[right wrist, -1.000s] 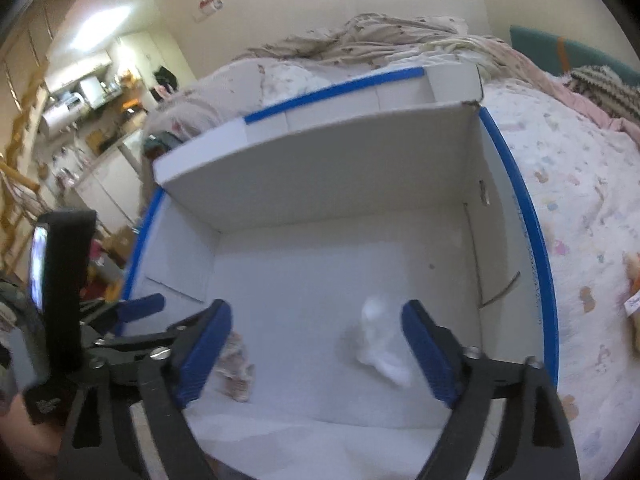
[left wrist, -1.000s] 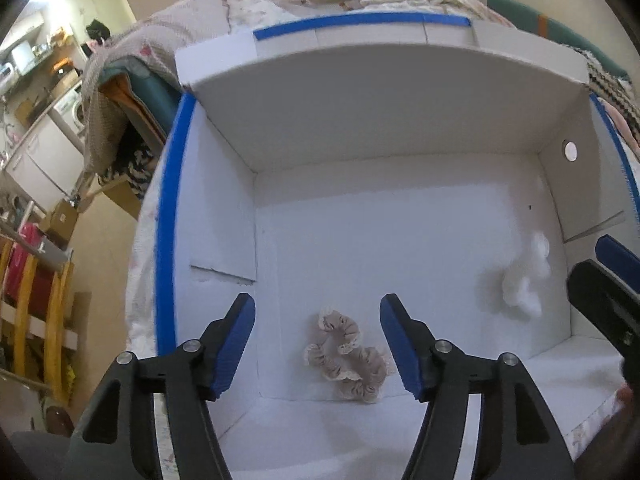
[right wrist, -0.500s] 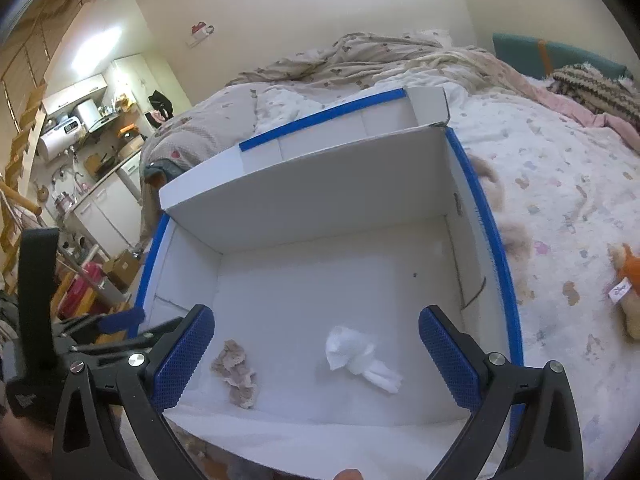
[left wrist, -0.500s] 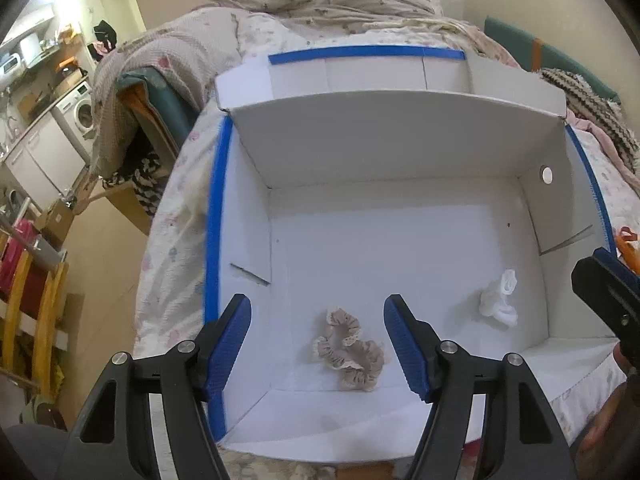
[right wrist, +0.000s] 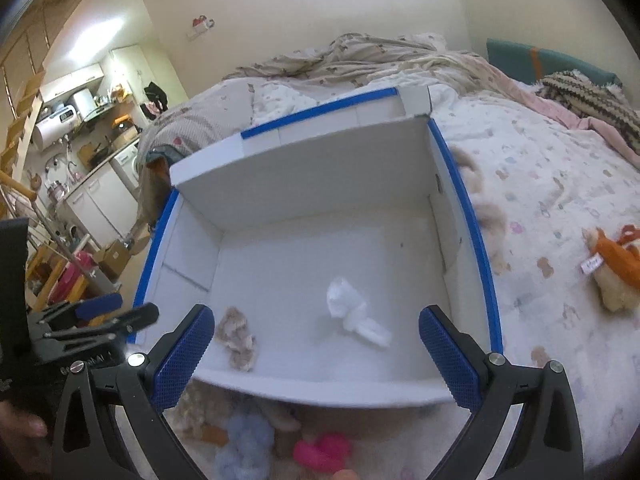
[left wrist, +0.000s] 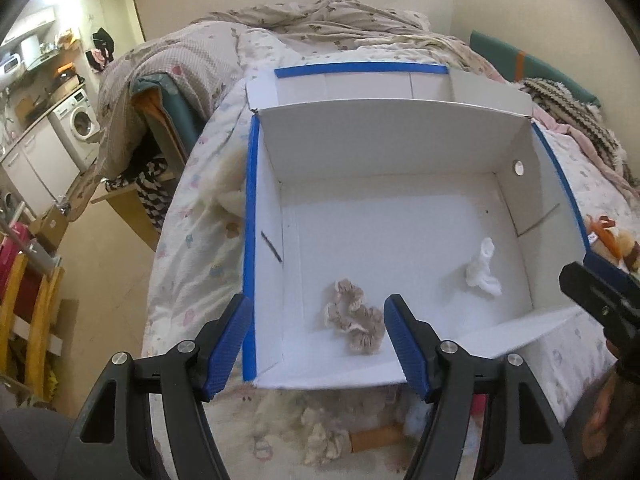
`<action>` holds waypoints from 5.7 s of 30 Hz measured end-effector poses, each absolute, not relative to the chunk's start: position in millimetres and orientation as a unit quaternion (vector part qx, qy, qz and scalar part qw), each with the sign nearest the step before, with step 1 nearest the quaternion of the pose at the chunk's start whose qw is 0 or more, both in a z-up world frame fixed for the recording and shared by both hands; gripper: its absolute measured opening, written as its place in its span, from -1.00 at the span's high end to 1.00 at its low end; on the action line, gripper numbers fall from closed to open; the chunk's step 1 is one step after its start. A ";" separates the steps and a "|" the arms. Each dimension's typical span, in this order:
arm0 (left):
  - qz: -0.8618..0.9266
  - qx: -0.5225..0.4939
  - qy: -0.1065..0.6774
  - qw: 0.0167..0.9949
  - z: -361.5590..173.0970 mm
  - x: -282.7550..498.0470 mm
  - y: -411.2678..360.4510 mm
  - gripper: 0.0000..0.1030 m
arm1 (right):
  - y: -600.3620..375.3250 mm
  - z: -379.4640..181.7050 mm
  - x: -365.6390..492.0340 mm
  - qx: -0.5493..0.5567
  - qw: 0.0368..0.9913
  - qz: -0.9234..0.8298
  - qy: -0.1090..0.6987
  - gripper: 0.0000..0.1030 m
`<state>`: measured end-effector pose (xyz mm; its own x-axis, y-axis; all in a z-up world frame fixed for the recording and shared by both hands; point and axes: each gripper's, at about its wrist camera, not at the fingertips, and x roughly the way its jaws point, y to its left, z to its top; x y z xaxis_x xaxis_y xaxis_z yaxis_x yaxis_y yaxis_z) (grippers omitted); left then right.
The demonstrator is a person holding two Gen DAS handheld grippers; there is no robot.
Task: Organize soft objects
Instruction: 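Withdraw both tools and lower the left tool to the cream lace scrunchie, then grasp the cream scrunchie with the left tool while the right tool grasps the pink duck, then carry both items into the box and open both tools to release them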
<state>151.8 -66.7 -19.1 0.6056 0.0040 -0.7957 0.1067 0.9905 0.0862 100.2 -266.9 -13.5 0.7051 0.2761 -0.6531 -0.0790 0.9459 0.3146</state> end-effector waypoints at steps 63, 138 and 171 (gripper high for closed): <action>-0.007 -0.061 0.572 0.818 -114.1 120.8 -4.3 0.75 | -279.9 -98.3 74.2 0.212 0.816 -0.004 0.537 -1.00; -0.055 0.015 0.443 0.895 -8.3 202.1 -78.9 0.74 | -259.3 -14.1 141.8 0.140 0.885 0.098 0.434 0.10; -0.005 0.063 0.484 0.873 -62.1 229.1 -100.5 -0.33 | -273.6 -53.6 159.2 0.185 0.872 0.114 0.438 -0.28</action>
